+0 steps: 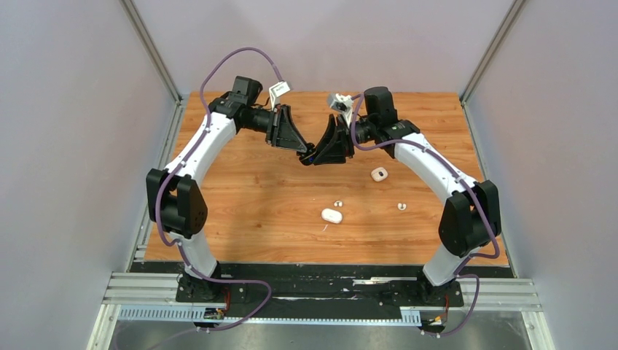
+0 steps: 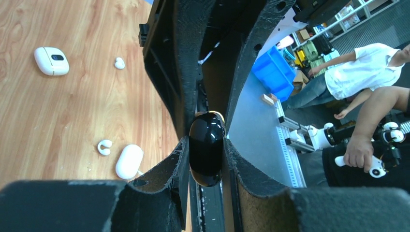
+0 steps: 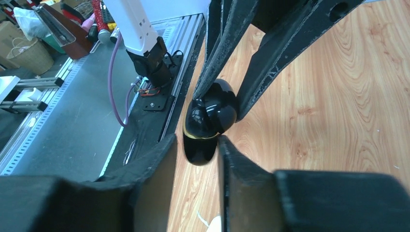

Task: Insert the wireless bluetooth earbuds into the charging case
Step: Close the charging case, then place the charging case at the center of the board.

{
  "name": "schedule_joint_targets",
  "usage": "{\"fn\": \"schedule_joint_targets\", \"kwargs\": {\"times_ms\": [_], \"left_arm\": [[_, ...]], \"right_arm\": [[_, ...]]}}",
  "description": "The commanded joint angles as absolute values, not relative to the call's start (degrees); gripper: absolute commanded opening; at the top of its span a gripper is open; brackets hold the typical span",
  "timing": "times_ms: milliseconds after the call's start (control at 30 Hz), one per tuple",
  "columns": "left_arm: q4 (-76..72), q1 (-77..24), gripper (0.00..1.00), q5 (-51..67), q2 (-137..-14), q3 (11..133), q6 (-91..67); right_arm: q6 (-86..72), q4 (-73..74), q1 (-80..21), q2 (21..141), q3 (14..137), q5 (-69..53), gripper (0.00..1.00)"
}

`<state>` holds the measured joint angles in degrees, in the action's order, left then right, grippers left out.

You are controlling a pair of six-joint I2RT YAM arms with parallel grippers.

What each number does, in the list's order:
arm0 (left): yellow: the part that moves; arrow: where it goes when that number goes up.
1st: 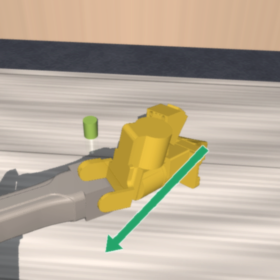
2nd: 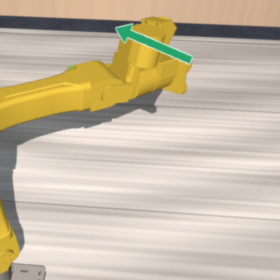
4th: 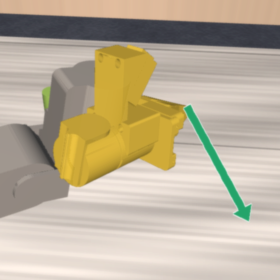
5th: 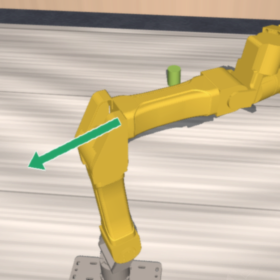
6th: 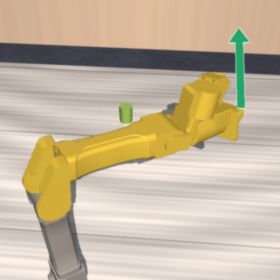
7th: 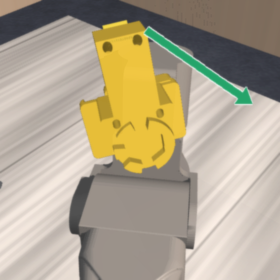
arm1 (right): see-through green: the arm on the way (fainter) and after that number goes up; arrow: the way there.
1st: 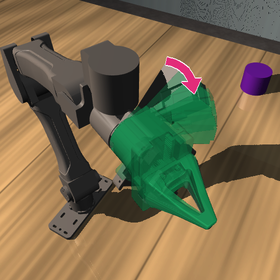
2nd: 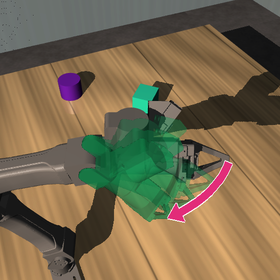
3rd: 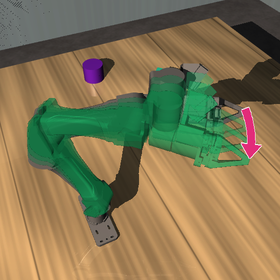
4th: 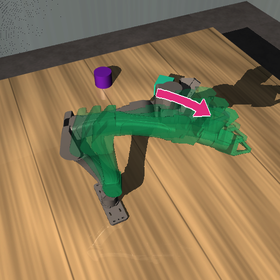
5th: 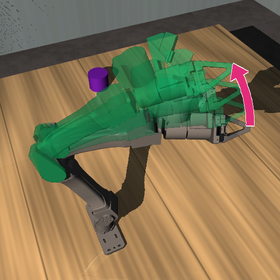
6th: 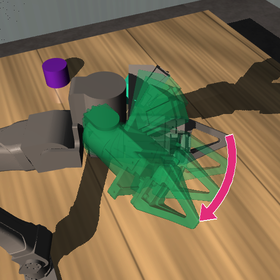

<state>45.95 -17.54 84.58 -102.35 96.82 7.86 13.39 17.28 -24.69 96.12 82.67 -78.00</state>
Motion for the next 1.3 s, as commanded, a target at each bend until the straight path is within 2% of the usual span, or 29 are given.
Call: {"fn": "schedule_joint_targets", "kwargs": {"times_ms": [0, 133, 167, 200, 233, 300, 400, 500, 667, 900, 1167, 1200, 1233, 1267], "left_arm": [[44.0, -17.9, 0.00, 85.0, -102.2, 97.0, 6.8], [39.0, -18.2, 0.01, 82.5, -101.6, 95.4, 0.1], [37.6, -18.4, 0.12, 81.7, -101.3, 95.0, -1.2], [37.2, -18.4, 0.17, 81.0, -101.2, 94.8, -2.8], [37.0, -18.6, 0.27, 80.9, -100.8, 94.5, -3.1], [37.7, -19.1, 0.37, 80.1, -100.1, 94.1, -2.3], [42.4, -20.1, 0.50, 76.2, -98.9, 94.2, 3.6], [44.1, -21.3, 0.56, 69.8, -96.5, 94.1, 8.1], [34.4, -21.5, 0.69, 49.8, -90.2, 88.1, 6.1], [28.5, -19.6, 0.72, 32.4, -86.7, 80.3, -2.4], [33.9, -14.4, 0.73, 30.9, -87.2, 76.7, -9.0], [34.1, -14.1, 0.72, 31.0, -87.0, 76.1, -8.7], [34.3, -13.9, 0.72, 31.2, -86.9, 75.6, -8.6], [34.4, -13.9, 0.72, 31.3, -86.7, 75.3, -8.6]], "right_arm": [[12.1, 14.5, -25.2, 95.2, 83.6, -77.6, 0.29], [9.2, 12.5, -25.2, 95.0, 81.9, -75.7, 0.15], [7.9, 11.6, -25.2, 95.0, 81.4, -75.1, 0.11], [6.6, 10.6, -25.1, 95.1, 80.9, -74.6, 0.08], [5.3, 9.6, -25.2, 95.2, 80.5, -74.2, 0.06], [2.4, 7.7, -25.1, 95.6, 79.6, -72.5, 0.00], [-5.7, 3.4, -24.6, 96.9, 78.0, -70.4, 0.00], [-11.1, 1.0, -24.0, 98.6, 77.0, -69.2, 0.00], [-17.6, -1.3, -23.2, 102.5, 74.7, -68.0, 0.00], [-24.2, -0.8, -20.3, 110.2, 72.7, -61.6, 0.02], [-16.2, 11.6, -19.4, 121.0, 78.9, -49.0, 0.00], [-15.7, 12.1, -19.4, 121.7, 79.2, -48.4, 0.01], [-15.4, 12.6, -19.4, 122.3, 79.2, -47.4, 0.07], [-15.2, 13.1, -19.5, 122.7, 79.1, -46.1, 0.20]]}}
